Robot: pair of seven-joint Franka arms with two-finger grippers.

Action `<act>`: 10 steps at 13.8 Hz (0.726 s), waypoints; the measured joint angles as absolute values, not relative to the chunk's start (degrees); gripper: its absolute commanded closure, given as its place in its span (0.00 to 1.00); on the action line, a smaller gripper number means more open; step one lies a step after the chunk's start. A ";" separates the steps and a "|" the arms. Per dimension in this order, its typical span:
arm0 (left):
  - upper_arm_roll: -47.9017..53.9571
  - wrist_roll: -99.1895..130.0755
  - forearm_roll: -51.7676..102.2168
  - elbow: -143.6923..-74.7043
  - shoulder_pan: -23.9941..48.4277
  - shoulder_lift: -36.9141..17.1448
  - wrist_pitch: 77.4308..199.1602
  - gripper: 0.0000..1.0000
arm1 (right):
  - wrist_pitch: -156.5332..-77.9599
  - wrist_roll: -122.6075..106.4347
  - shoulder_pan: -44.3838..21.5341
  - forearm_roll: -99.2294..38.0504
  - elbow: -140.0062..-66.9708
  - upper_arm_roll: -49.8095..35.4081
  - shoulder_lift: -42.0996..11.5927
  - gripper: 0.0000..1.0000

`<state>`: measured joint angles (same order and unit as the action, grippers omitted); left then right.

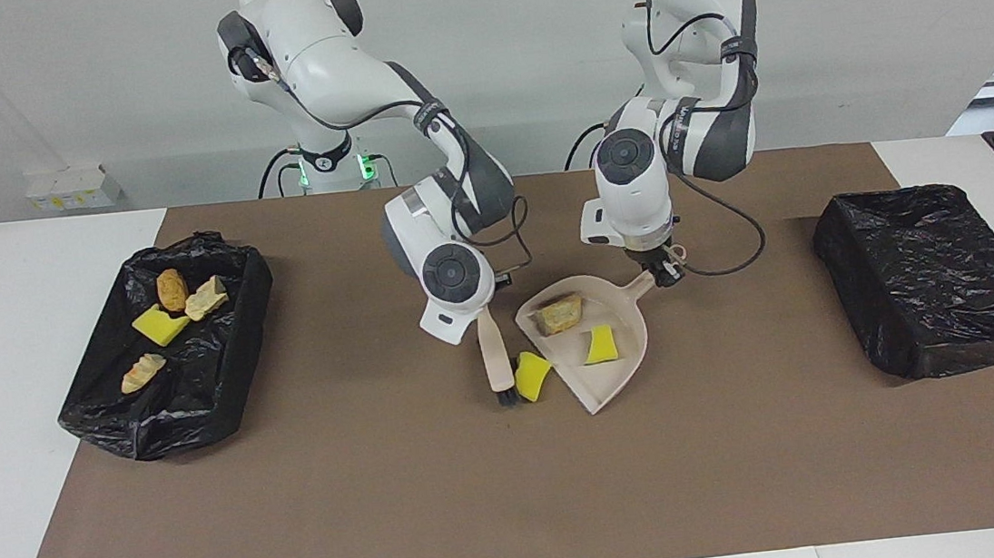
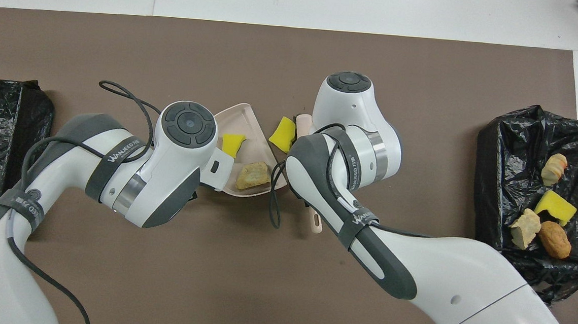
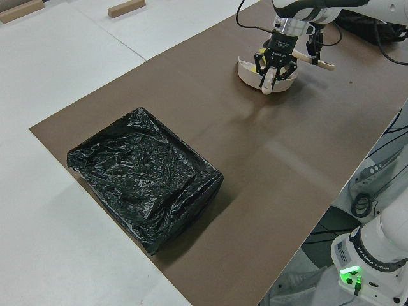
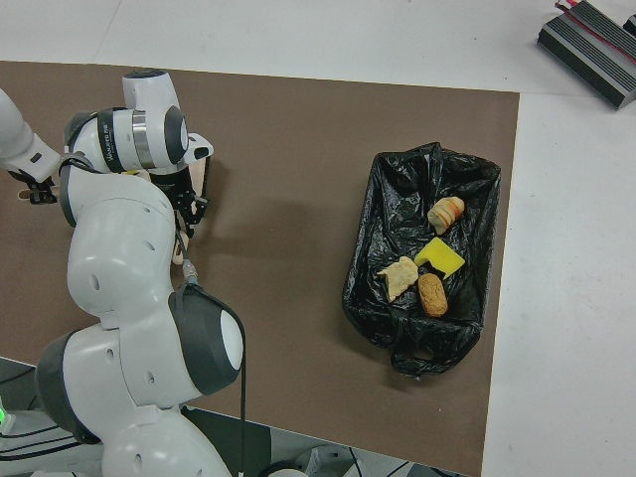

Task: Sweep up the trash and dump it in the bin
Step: 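Push the sponge pieces into the dustpan with the right gripper's brush, then carry the dustpan to the nearer trash bag with the left gripper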

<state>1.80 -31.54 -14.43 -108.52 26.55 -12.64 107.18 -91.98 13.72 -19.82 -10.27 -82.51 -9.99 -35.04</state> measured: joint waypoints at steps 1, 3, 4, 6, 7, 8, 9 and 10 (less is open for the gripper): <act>1.80 -31.54 -14.43 -108.52 26.55 -12.65 107.17 1.00 | -91.87 13.57 -20.81 -10.27 -82.51 -10.04 -35.03 1.00; 1.80 -31.62 -14.43 -108.52 26.55 -12.67 107.16 1.00 | -91.78 13.50 -22.08 -10.28 -82.54 -10.59 -35.01 1.00; 1.80 -32.01 -14.45 -108.52 26.55 -12.68 107.18 1.00 | -91.78 13.50 -22.33 -10.28 -82.64 -11.16 -34.96 1.00; 1.78 -33.43 -14.58 -108.52 26.55 -12.70 107.25 1.00 | -91.56 13.50 -22.41 -10.28 -82.84 -12.03 -34.85 1.00; 1.74 -34.47 -14.61 -108.54 26.54 -12.71 107.41 1.00 | -91.01 13.50 -22.41 -10.27 -82.92 -12.13 -34.75 1.00; 1.66 -35.62 -14.65 -108.71 26.49 -12.72 108.52 1.00 | -90.10 13.49 -22.22 -10.11 -82.96 -12.13 -34.64 1.00; 1.58 -37.30 -14.66 -109.18 26.46 -12.75 110.37 1.00 | -89.00 13.14 -21.77 -9.89 -82.97 -12.10 -34.52 1.00; 1.52 -39.15 -14.66 -109.82 26.43 -12.77 112.12 1.00 | -87.78 12.32 -20.94 -9.54 -82.97 -12.08 -34.30 1.00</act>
